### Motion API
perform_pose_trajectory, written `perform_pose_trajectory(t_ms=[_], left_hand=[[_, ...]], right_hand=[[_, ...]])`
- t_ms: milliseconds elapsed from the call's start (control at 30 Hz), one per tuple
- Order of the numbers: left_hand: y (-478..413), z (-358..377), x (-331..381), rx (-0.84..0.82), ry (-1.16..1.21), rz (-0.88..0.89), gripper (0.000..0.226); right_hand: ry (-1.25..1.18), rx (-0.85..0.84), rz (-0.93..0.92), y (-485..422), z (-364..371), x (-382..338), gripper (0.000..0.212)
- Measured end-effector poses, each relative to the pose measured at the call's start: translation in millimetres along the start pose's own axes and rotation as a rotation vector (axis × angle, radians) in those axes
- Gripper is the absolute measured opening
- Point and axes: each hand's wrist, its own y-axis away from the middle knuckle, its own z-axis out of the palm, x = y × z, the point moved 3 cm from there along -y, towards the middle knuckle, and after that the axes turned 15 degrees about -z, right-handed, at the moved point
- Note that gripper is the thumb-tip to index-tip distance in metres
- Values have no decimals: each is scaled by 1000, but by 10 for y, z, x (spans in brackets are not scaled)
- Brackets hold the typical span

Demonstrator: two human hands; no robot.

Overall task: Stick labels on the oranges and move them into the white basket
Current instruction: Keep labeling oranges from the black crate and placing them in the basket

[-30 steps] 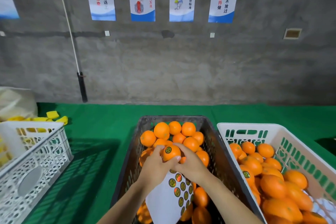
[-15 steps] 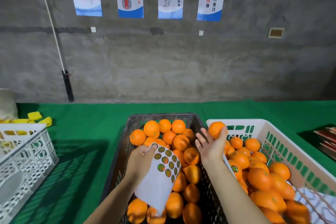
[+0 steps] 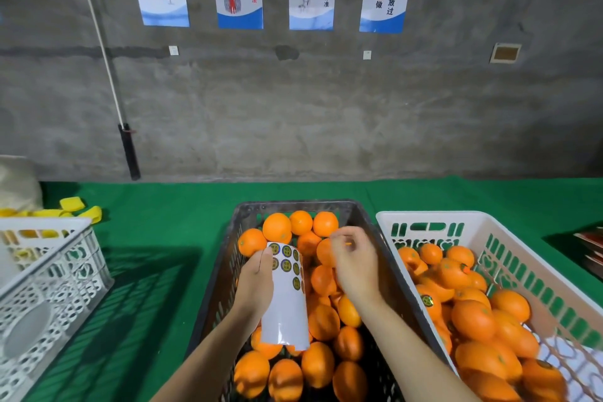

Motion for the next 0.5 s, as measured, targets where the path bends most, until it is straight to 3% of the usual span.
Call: perform_pose_trajectory(t_ms=[67,133,333,500], left_hand=[[-12,4,1,-4,10,-3,46],[-21,-9,8,3,24,-7,44],[-46,-22,9,-38,139,-73,42],[-25,-7,-3,-201,230,-187,33]], right_hand=[[192,-273,-258,136,189,-111,12],[278,-426,-397,251,345,-133,27],[310,-489,-379,310,416,-71,42],[296,-464,-318,325,398,-26,42]])
